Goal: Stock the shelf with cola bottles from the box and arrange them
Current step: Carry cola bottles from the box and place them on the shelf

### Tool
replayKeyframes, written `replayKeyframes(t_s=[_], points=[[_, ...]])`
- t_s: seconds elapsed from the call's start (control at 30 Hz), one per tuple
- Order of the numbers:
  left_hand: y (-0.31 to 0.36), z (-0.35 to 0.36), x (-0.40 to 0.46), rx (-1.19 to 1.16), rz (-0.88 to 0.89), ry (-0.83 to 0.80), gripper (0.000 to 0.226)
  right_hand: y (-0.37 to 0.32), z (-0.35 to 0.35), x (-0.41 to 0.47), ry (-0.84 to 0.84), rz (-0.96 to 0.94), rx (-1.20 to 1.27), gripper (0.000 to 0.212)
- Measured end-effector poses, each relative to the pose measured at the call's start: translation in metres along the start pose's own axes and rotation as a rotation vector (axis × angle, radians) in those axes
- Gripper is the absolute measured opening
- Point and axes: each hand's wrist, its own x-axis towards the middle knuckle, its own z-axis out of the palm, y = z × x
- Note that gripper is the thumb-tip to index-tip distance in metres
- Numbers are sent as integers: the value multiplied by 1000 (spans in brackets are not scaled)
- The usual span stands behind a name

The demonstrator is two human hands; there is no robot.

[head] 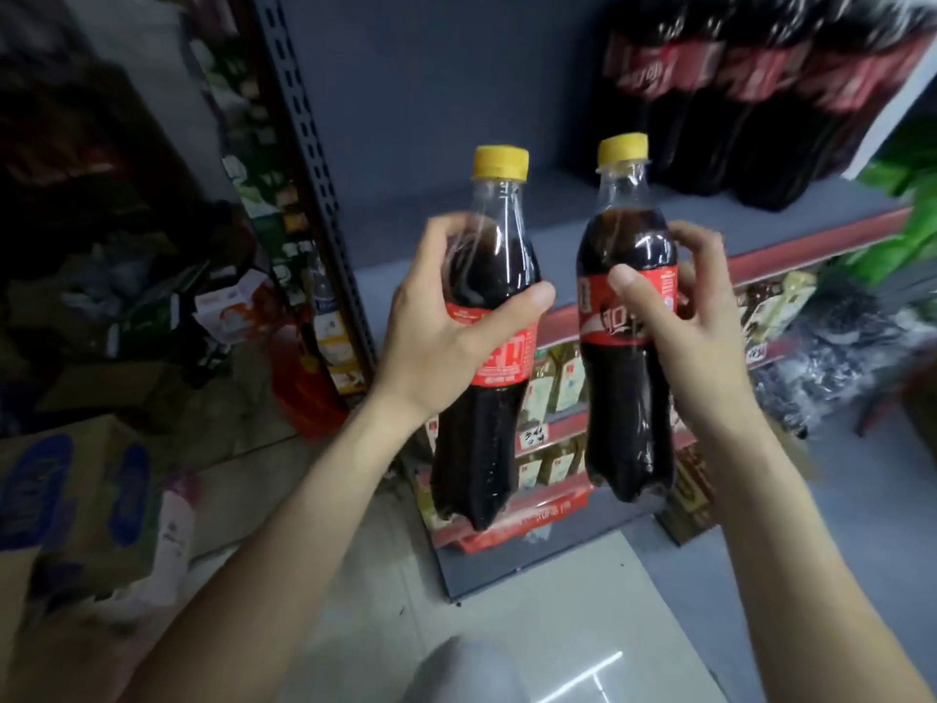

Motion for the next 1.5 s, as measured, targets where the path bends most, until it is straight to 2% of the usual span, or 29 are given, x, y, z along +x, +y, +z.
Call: replayKeyframes(t_s=[0.13, 0.3, 0.53, 0.67, 0.8, 0.9, 1.17, 1.33, 1.5], points=[[6, 39, 47, 14, 39, 50, 45, 8, -31, 62, 11, -26, 87, 41], [13, 98, 97, 67, 107, 125, 48, 26, -74, 132, -18, -82, 187, 44], [27, 190, 162, 250, 268, 383, 50, 37, -145, 209, 16, -194, 204, 59], [21, 232, 195, 366, 282, 532, 54, 45, -172, 239, 51, -278, 84, 61], [4, 257, 227, 461, 185, 662, 63, 53, -179, 257, 54, -356, -119, 68], [-14, 264, 246, 516, 124, 711, 68, 65, -178, 263, 50, -367, -183, 69], [-47, 272, 271, 419, 52, 654, 65, 93, -172, 274, 73, -434, -331, 70], [-51, 268, 281, 395, 8, 543, 73, 95, -173, 274, 76, -571, -429, 58], [-60, 266, 276, 473, -44, 405, 66, 102, -173, 273, 63, -622, -417, 52]])
